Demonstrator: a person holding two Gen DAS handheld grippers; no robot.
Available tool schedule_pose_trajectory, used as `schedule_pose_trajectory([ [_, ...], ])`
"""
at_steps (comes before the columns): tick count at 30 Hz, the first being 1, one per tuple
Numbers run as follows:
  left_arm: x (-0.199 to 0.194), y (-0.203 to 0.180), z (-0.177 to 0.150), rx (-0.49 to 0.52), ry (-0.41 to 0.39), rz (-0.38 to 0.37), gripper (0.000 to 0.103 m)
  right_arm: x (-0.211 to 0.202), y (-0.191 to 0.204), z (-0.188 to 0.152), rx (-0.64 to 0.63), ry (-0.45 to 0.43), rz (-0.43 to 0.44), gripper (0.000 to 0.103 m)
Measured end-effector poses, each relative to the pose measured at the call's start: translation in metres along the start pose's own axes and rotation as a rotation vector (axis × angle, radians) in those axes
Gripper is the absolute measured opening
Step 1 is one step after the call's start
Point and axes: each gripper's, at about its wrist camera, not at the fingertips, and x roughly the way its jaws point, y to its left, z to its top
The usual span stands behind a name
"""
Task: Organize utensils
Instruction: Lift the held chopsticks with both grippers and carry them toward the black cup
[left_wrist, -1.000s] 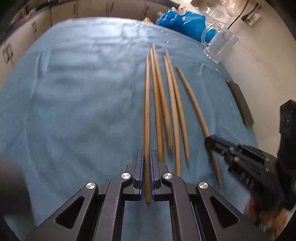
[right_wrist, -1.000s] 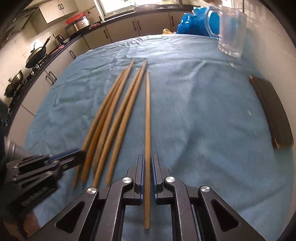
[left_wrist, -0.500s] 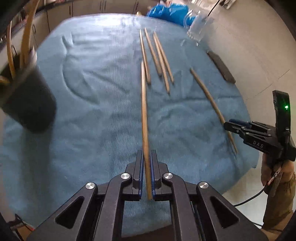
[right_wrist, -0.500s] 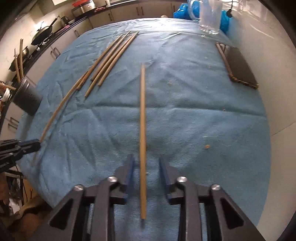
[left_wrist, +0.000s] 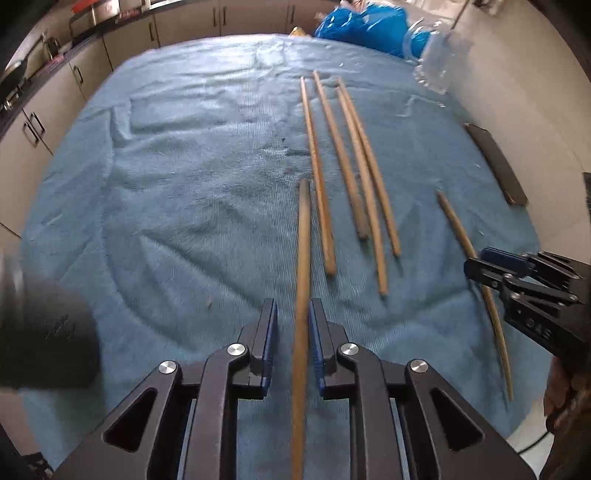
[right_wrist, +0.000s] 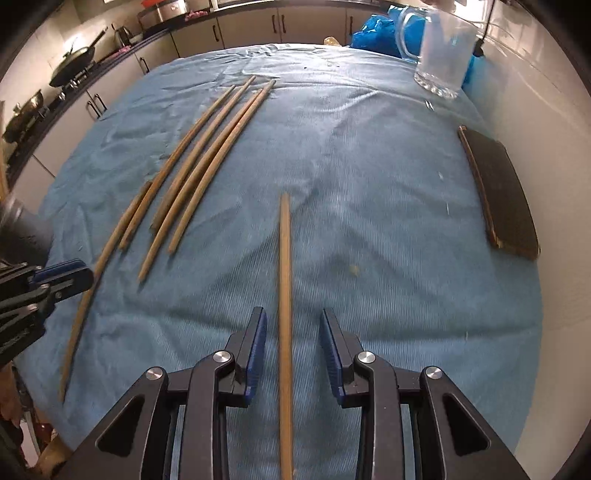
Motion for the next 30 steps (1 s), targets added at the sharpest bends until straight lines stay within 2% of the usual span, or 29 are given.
schedule_pose_trajectory([
  [2, 0.004, -0.003, 0.011, 0.012, 0.002, 0.022, 0.016, 0.005, 0.000, 0.010, -0.007, 0.021, -0.014, 0.031],
  [13, 0.017, 0.001, 0.044, -0.019, 0.067, -0.001, 0.016, 0.027, -0.001, 0.063, -0.020, 0.157, -0.034, 0.028],
  [18, 0.022, 0.001, 0.057, -0.023, 0.073, 0.001, 0.018, 0.035, 0.004, 0.080, -0.022, 0.205, -0.043, 0.028],
  [20, 0.023, 0.000, 0.059, -0.014, 0.068, -0.002, 0.019, 0.035, 0.006, 0.083, -0.031, 0.213, -0.040, 0.023],
  [22, 0.023, -0.002, 0.057, 0.016, 0.056, 0.005, 0.015, 0.035, 0.009, 0.083, -0.042, 0.202, -0.030, 0.018],
  [23, 0.023, -0.001, 0.056, 0.026, 0.049, 0.013, 0.006, 0.034, 0.011, 0.082, -0.047, 0.190, -0.026, 0.013],
  [24, 0.022, 0.001, 0.054, 0.025, 0.041, 0.010, 0.006, 0.033, 0.013, 0.081, -0.052, 0.176, -0.027, 0.007],
  [28, 0.003, 0.007, 0.042, -0.010, -0.029, -0.042, 0.006, 0.026, 0.017, 0.070, -0.052, 0.103, -0.026, 0.007],
  [30, -0.013, 0.007, 0.035, -0.017, -0.069, -0.058, 0.006, 0.016, 0.016, 0.058, -0.028, 0.055, 0.006, 0.007],
])
